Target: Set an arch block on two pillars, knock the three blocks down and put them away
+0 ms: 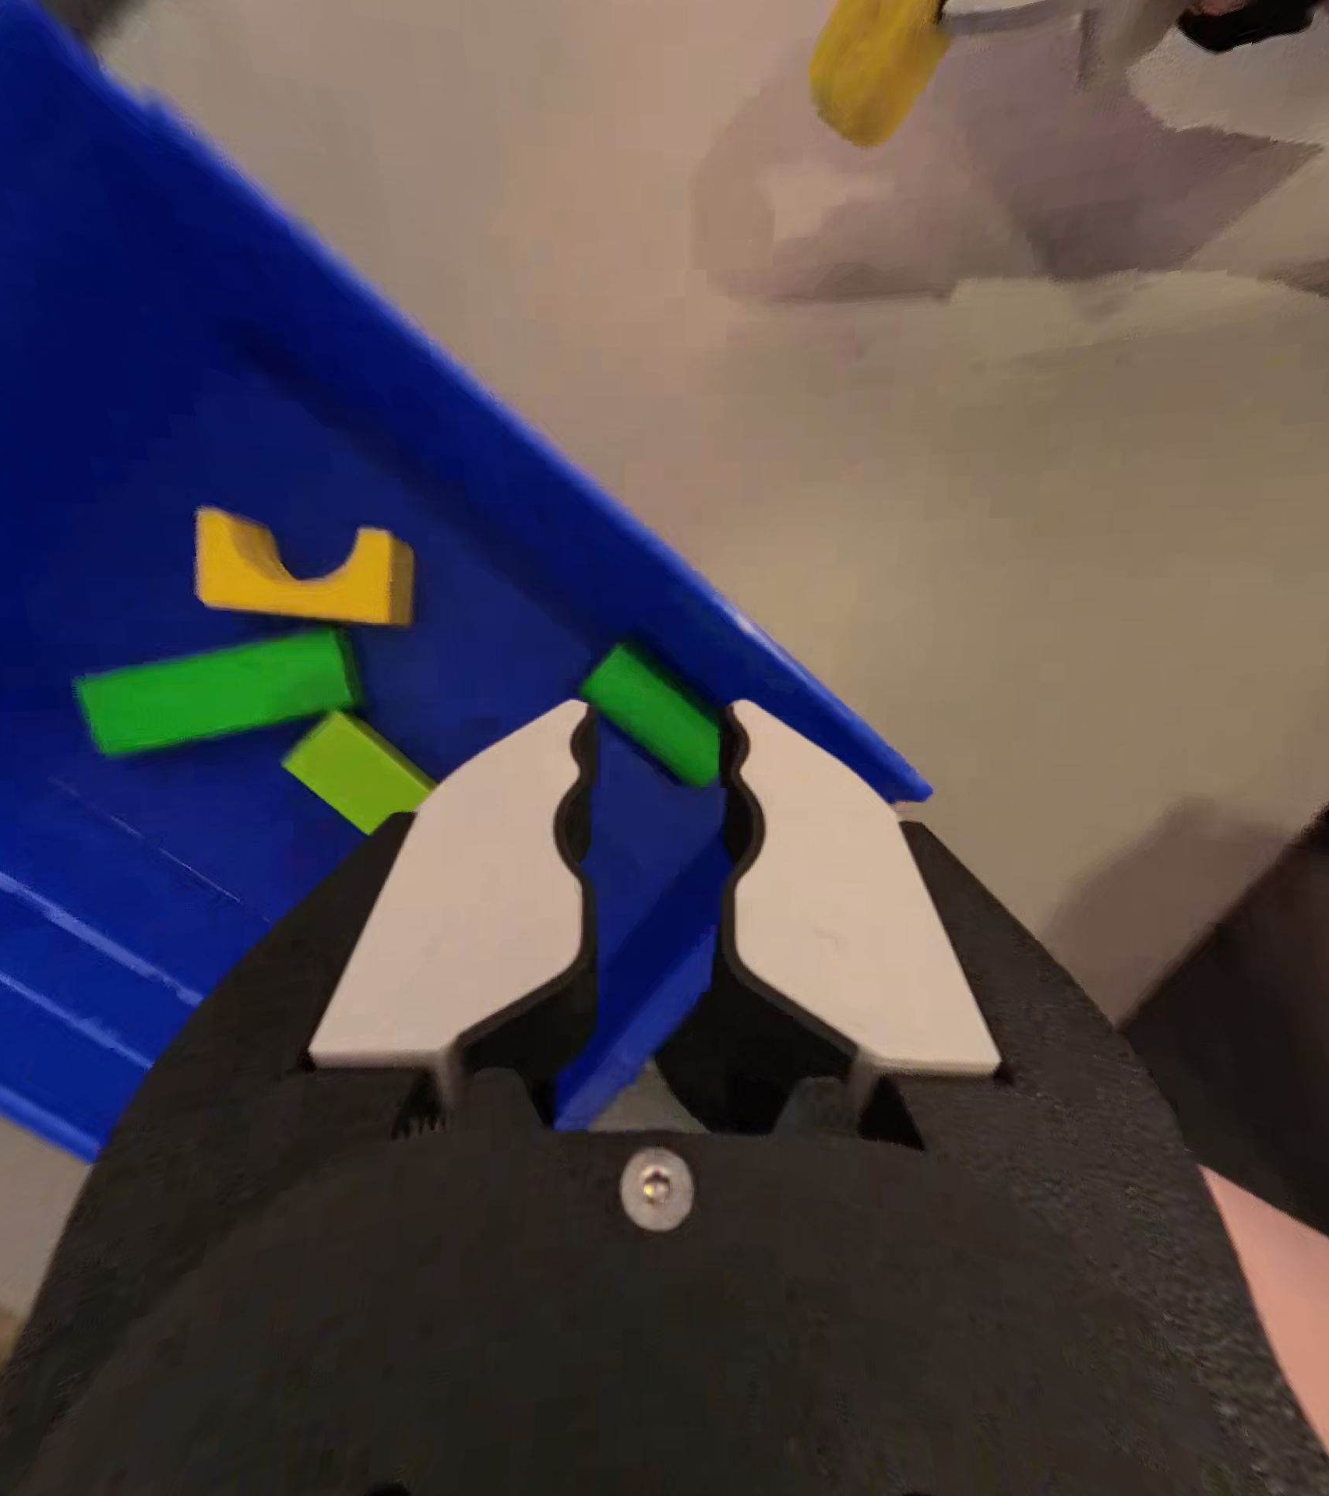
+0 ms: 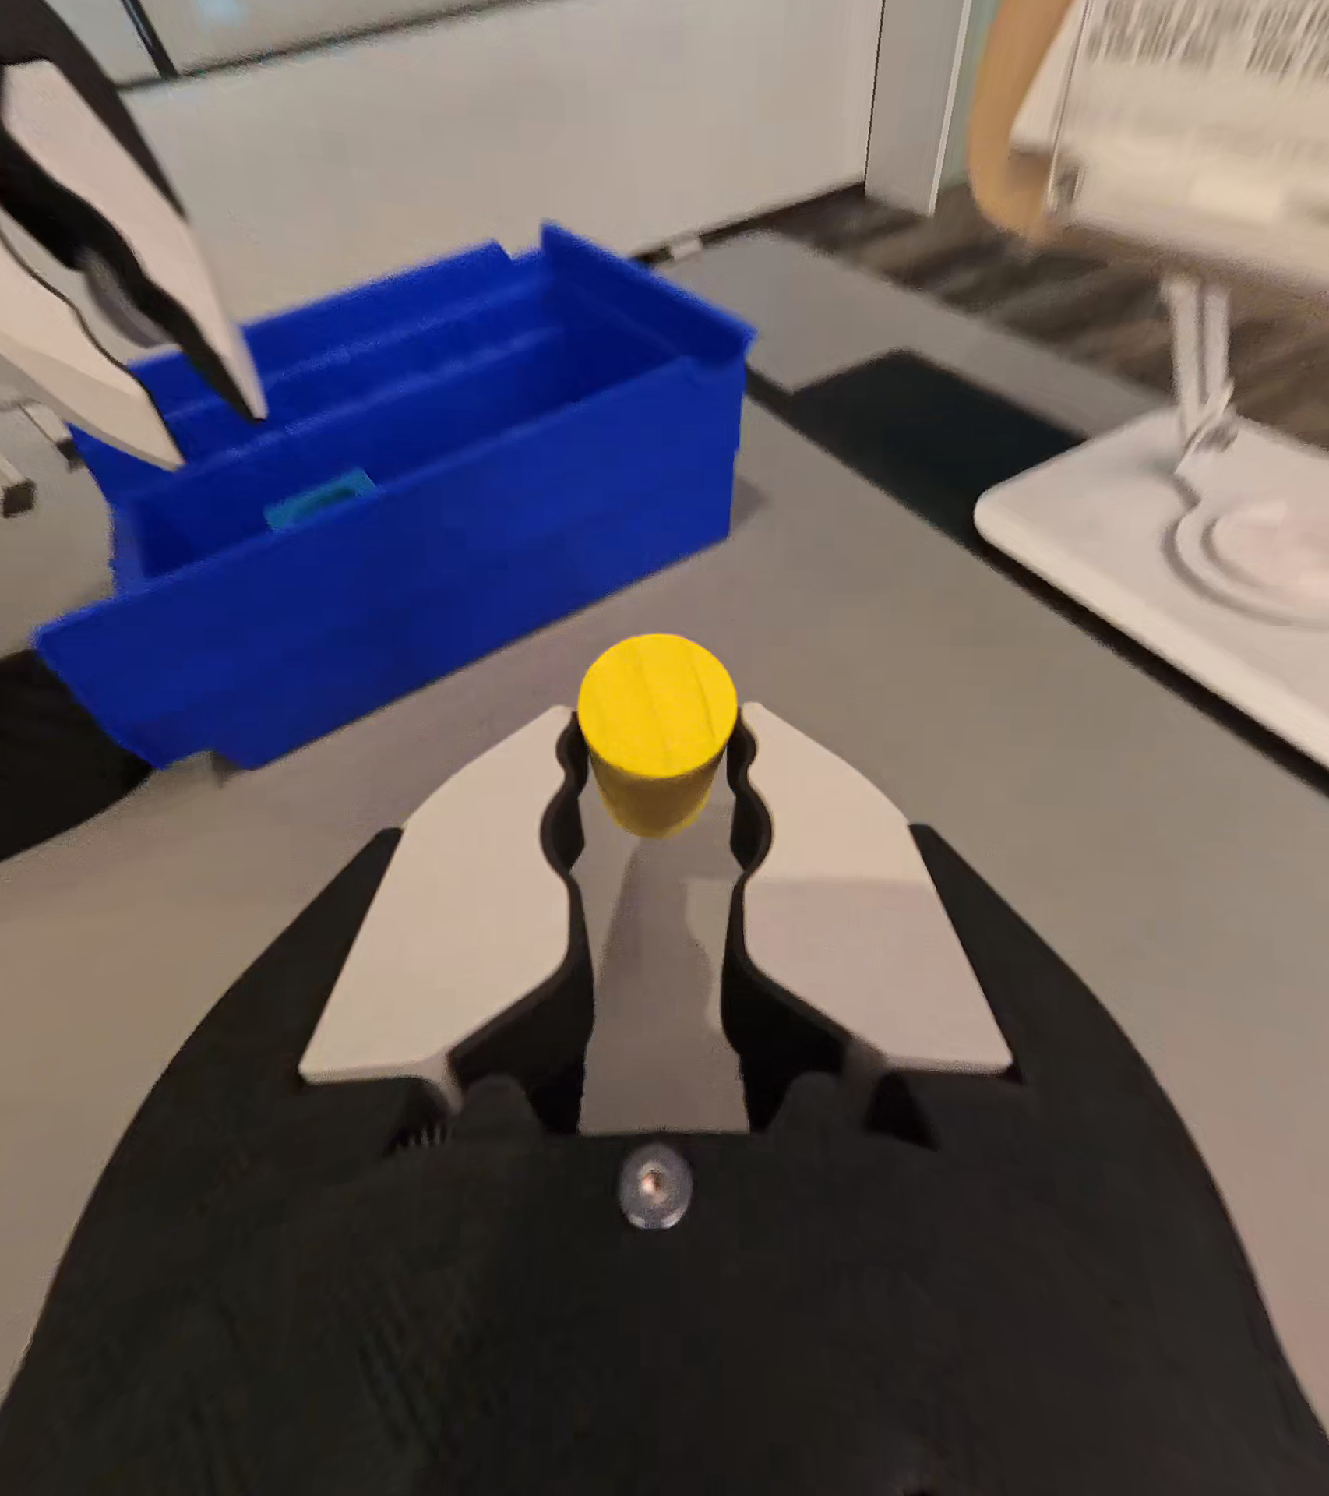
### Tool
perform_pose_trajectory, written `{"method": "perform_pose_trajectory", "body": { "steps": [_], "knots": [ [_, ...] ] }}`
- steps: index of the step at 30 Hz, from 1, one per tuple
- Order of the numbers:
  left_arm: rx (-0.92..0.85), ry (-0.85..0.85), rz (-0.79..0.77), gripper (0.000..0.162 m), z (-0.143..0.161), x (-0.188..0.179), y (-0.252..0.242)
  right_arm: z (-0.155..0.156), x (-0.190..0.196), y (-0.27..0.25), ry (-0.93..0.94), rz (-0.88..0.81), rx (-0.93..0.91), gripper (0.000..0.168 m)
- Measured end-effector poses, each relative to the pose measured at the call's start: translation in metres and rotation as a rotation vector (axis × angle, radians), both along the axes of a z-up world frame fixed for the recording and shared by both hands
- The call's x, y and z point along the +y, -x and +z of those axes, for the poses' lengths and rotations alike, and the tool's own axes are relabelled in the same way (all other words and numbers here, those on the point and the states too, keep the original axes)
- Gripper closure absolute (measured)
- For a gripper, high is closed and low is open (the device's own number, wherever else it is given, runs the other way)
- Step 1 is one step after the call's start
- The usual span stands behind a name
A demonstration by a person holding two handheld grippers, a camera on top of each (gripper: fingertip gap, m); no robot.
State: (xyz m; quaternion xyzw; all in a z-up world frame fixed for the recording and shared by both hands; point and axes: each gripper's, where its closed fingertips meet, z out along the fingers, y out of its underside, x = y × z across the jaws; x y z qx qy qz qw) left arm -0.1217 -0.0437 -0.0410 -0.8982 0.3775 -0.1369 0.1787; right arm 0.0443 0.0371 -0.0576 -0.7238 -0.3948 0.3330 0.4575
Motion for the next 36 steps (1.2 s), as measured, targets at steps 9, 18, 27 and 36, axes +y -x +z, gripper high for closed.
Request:
{"method": "perform_pose_trajectory", "body": {
  "steps": [9, 18, 27, 36],
  "knots": [
    [0.057, 0.369, 0.177, 0.133, -0.064, -0.008, 0.006, -0.055, 0.017, 0.002, -0.039, -0.049, -0.233, 0.134],
    [0.173, 0.479, 0.230, 0.132, -0.093, -0.011, 0.003, -0.053, 0.016, 0.000, -0.102, -0.063, -0.212, 0.133],
    [0.151, 0.506, 0.284, 0.129, -0.094, -0.010, 0.003, -0.065, 0.019, 0.005, -0.054, -0.057, -0.253, 0.133],
    [0.123, 0.534, 0.265, 0.133, -0.095, -0.013, 0.001, -0.064, 0.021, 0.003, -0.052, -0.056, -0.242, 0.114]
  ]
}}
